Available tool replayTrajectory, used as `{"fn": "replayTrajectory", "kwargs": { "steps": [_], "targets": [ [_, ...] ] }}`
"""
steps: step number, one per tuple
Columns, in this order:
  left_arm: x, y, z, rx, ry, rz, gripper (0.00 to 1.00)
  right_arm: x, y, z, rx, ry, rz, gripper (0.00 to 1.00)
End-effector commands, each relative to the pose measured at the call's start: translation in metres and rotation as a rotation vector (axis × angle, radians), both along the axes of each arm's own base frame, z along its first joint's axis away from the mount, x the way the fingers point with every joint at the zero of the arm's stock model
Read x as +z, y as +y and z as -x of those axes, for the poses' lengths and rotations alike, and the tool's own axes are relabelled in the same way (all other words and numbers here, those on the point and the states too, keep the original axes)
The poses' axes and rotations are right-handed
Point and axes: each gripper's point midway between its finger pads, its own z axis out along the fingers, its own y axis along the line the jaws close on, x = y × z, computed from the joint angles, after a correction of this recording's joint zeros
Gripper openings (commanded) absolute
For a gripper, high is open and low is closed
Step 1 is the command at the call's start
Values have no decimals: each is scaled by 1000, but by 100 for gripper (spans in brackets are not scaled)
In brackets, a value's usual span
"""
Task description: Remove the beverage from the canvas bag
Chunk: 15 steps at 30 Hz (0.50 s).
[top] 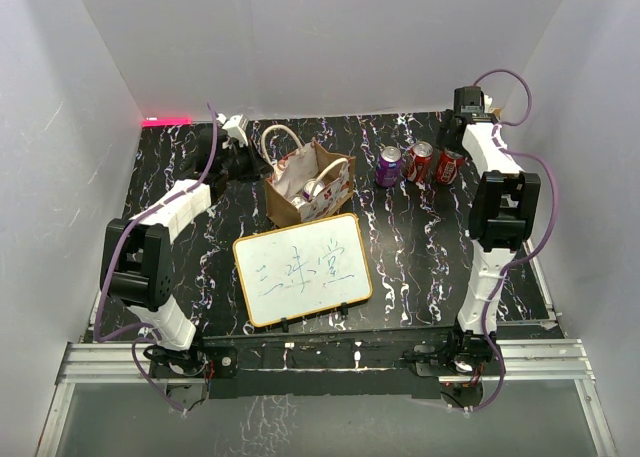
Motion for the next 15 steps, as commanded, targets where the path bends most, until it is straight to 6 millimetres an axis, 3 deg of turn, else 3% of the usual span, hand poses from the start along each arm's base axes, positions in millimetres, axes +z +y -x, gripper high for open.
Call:
{"fn": "replayTrajectory", "kwargs": {
  "steps": [1,8,15],
  "targets": [
    [-24,-6,19,-39,97,-37,0,56,-4,-22,4,-140,42,82],
    [-15,-8,19,-42,74,-35,0,83,1,1,8,-174,31,89],
    [-5,-8,21,-45,52,-29,0,104,48,22,160,-246,-82,89]
  ]
}}
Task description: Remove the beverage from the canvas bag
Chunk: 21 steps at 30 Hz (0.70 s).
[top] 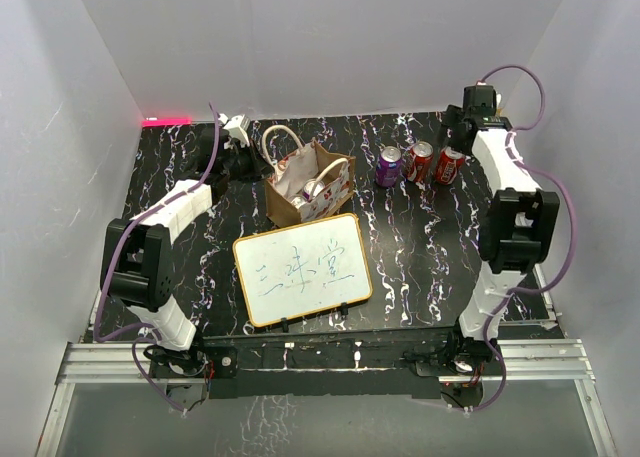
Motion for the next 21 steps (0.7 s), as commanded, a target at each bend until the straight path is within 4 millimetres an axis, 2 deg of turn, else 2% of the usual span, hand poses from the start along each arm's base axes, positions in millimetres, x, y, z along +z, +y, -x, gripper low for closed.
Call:
{"fn": "replayTrajectory", "kwargs": {
  "steps": [1,3,10,14,17,19,21],
  "targets": [
    [-3,-5,20,-39,54,-19,0,65,38,-9,121,-186,-45,89],
    [-3,-5,20,-39,51,-21,0,78,62,-9,178,-206,-48,89],
    [-3,-4,20,-37,51,-23,0,141,191,-5,484,-334,-12,91],
    [-3,-4,19,-37,51,-24,0,161,270,10,649,-399,8,95],
    [-5,-5,20,-39,56,-23,0,157,317,20,741,-391,10,97],
    [-5,-5,19,-39,57,-22,0,145,340,24,788,-353,3,96],
    [-6,-4,19,-38,59,-24,0,128,355,26,817,-301,5,91]
  ]
}}
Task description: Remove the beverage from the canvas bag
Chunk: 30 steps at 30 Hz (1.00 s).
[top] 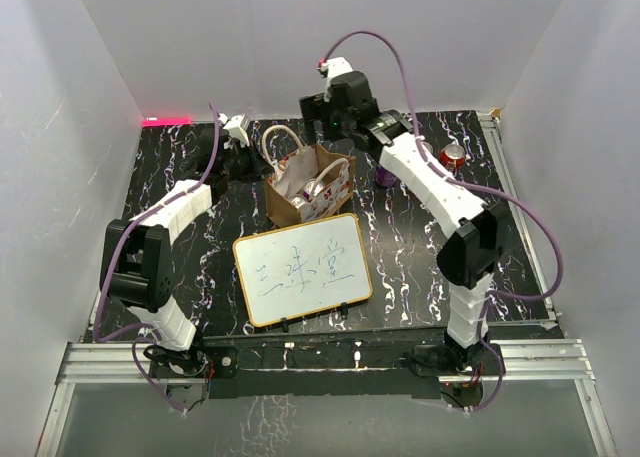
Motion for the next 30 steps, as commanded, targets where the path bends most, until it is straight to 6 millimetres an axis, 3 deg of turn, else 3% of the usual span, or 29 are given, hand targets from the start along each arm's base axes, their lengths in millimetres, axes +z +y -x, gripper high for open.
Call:
{"fn": "replayTrajectory", "kwargs": {
  "steps": [1,6,13,21,30],
  "targets": [
    [-7,-5,18,-39,59,-21,0,-19,23,-10,34,29,54,89],
    [-8,-4,18,-37,61,-23,0,-56,32,-4,42,111,131,83],
    [-7,-5,18,-40,63,-18,0,-96,39,9,77,200,176,82],
    [-9,-6,18,-40,66,-20,0,-127,52,21,103,267,218,85],
    [-9,-6,17,-41,69,-19,0,-160,44,30,82,325,317,85]
  ]
}}
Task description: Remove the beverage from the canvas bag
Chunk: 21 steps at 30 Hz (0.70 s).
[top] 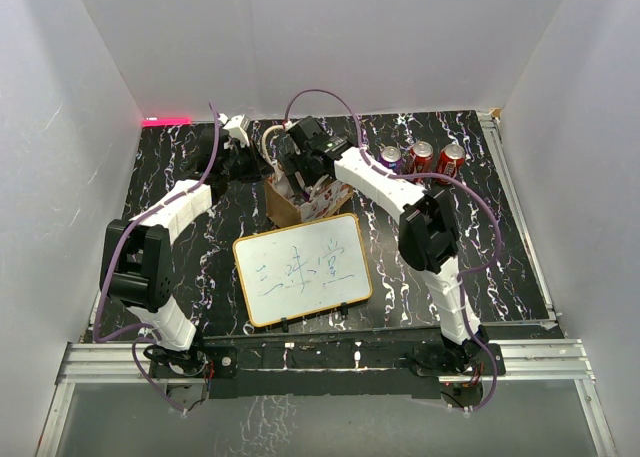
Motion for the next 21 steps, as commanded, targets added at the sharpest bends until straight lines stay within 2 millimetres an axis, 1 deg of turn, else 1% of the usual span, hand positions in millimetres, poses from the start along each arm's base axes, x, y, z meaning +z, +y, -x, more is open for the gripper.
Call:
{"fn": "replayTrajectory", "kwargs": {
  "steps": [1,6,13,17,21],
  "targets": [
    [-8,-6,16,-42,67,-17,0,-4,-8,-2,-18,-15,58,85],
    [-10,-7,17,-43,71,-18,0,-16,-10,1,-18,-1,87,82],
    [-12,-7,17,-45,77,-18,0,-20,-9,3,-11,-9,124,79],
    [-13,-7,16,-45,80,-17,0,-16,-9,3,-9,-22,149,73],
    [-13,-7,16,-45,80,-17,0,-7,-6,2,-6,-38,146,64]
  ]
}}
